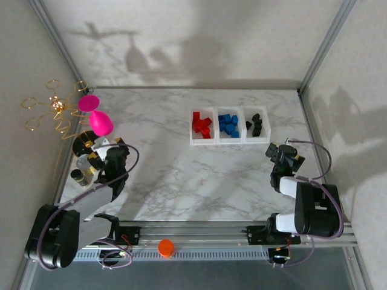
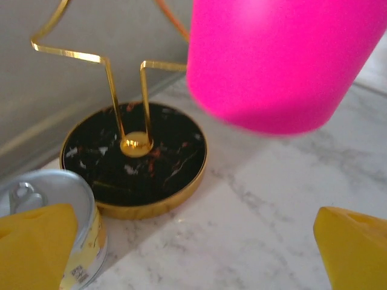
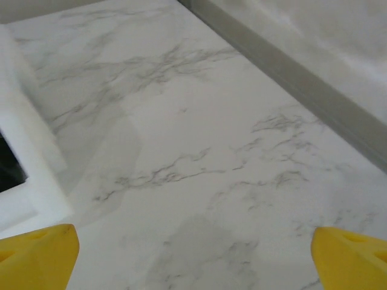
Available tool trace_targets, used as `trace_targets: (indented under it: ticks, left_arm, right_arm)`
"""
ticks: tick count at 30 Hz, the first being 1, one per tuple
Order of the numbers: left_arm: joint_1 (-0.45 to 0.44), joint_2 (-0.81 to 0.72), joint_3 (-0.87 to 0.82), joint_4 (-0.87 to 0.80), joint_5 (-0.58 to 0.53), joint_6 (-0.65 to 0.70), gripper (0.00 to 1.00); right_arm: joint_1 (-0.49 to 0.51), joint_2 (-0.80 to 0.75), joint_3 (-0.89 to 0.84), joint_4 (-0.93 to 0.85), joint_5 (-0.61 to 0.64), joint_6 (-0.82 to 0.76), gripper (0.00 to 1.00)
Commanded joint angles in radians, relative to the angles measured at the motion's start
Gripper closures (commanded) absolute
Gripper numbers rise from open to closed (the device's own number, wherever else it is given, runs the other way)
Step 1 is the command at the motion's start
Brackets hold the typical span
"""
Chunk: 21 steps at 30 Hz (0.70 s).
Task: Sort the legos into containers by color
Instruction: Reset both arms
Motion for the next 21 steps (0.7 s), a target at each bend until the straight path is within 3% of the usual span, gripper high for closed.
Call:
trace_targets:
  ticks: [1, 4, 5, 10, 12, 13, 21]
  left_arm:
    - [0.027, 0.072, -0.055, 0.447, 0.17, 0.119, 0.0]
    - [0.035, 0.167, -0.058, 0.562, 0.246, 0.178, 0.0]
    - [0.04, 0.195, -0.07, 0.609, 0.274, 0.188, 0.0]
    - [0.072, 0.359, -0.106, 0.79, 0.377, 0.186, 0.0]
    - [0.07, 0.416, -0.075, 0.798, 0.378, 0.199, 0.01]
    - [0.079, 0.401, -0.046, 0.71, 0.392, 0.182, 0.01]
    - [0.093, 0.4, -0.048, 0.717, 0.402, 0.17, 0.0]
  right_arm:
    - [-0.014, 0.021, -0.011, 0.304, -0.157, -0.061, 0.01]
    - [-0.015, 0.039, -0.022, 0.374, -0.282, -0.073, 0.01]
    - [-0.014, 0.05, -0.058, 0.473, -0.321, -0.074, 0.01]
    - [0.043, 0.205, -0.15, 0.78, -0.311, -0.139, 0.01]
    - [0.056, 0.183, -0.069, 0.58, -0.282, -0.145, 0.01]
    - [0.071, 0.194, -0.079, 0.623, -0.255, -0.156, 0.01]
    - [0.073, 0.188, -0.077, 0.604, -0.252, -0.157, 0.01]
